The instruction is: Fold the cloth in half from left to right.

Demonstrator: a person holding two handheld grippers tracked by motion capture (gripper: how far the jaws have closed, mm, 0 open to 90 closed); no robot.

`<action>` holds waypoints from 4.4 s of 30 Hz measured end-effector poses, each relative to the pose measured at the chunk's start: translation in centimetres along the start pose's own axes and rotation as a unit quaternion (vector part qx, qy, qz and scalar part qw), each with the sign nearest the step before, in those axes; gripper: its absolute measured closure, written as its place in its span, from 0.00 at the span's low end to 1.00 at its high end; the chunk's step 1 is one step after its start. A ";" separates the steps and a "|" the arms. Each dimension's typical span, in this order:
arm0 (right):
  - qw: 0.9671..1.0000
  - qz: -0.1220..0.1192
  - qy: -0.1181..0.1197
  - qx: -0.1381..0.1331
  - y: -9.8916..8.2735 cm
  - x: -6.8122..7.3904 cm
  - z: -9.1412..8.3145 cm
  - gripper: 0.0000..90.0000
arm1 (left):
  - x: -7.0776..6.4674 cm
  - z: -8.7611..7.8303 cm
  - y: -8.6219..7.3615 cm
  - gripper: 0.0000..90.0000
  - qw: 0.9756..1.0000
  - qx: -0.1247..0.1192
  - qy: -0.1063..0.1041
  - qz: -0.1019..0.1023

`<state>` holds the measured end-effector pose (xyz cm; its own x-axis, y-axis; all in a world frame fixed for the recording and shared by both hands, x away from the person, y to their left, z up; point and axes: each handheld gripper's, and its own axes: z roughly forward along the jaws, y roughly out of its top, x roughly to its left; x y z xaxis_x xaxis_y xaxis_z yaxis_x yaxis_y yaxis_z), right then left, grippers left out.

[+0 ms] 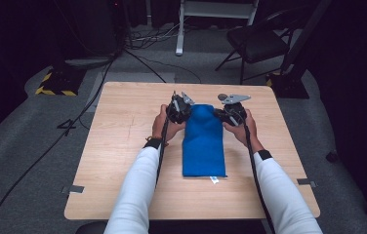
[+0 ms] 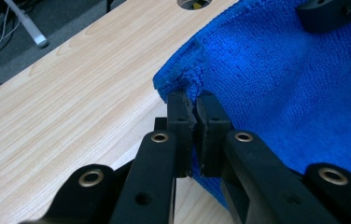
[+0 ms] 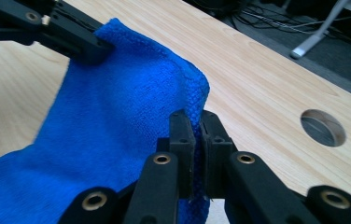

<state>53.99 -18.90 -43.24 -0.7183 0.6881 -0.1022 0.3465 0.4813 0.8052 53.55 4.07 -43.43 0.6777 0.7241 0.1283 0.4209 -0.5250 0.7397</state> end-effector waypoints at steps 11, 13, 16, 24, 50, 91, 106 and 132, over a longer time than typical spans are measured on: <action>0.999 0.004 0.030 -0.015 -0.7 0.6 -1.1 0.95 | -0.3 -1.2 -1.0 0.95 1.000 -0.007 -0.020 0.009; 0.999 0.003 0.034 -0.016 -0.8 0.7 -1.3 0.95 | -0.5 -1.4 -1.1 0.95 1.000 -0.009 -0.023 0.012; 0.999 0.005 0.040 -0.022 -1.0 0.9 -1.7 0.95 | -0.9 -1.9 -1.4 0.95 0.999 -0.015 -0.027 0.021; 0.998 -0.005 0.058 -0.030 -1.6 1.6 -2.9 0.95 | -1.8 -2.8 -2.3 0.95 0.998 -0.019 -0.036 0.042; 0.993 -0.043 0.111 -0.018 -5.2 4.5 -6.2 0.94 | -5.8 -5.3 -6.7 0.90 0.991 -0.025 -0.090 0.101; 0.982 -0.079 0.169 0.033 -9.6 7.5 -8.1 0.78 | -8.1 -6.9 -10.6 0.79 0.981 0.028 -0.114 0.157; 0.979 -0.092 0.175 0.047 -10.3 8.3 -8.2 0.80 | -8.0 -7.4 -11.2 0.78 0.981 0.036 -0.119 0.151; 0.985 -0.077 0.149 0.036 -11.0 7.5 -10.0 0.70 | -7.5 -9.0 -11.7 0.64 0.986 0.028 -0.104 0.128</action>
<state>38.74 -24.44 -46.97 -0.9071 0.4193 -0.0356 0.2533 0.6117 0.7495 38.07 8.82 -47.12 0.8726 0.4600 0.1643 0.2485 -0.7076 0.6615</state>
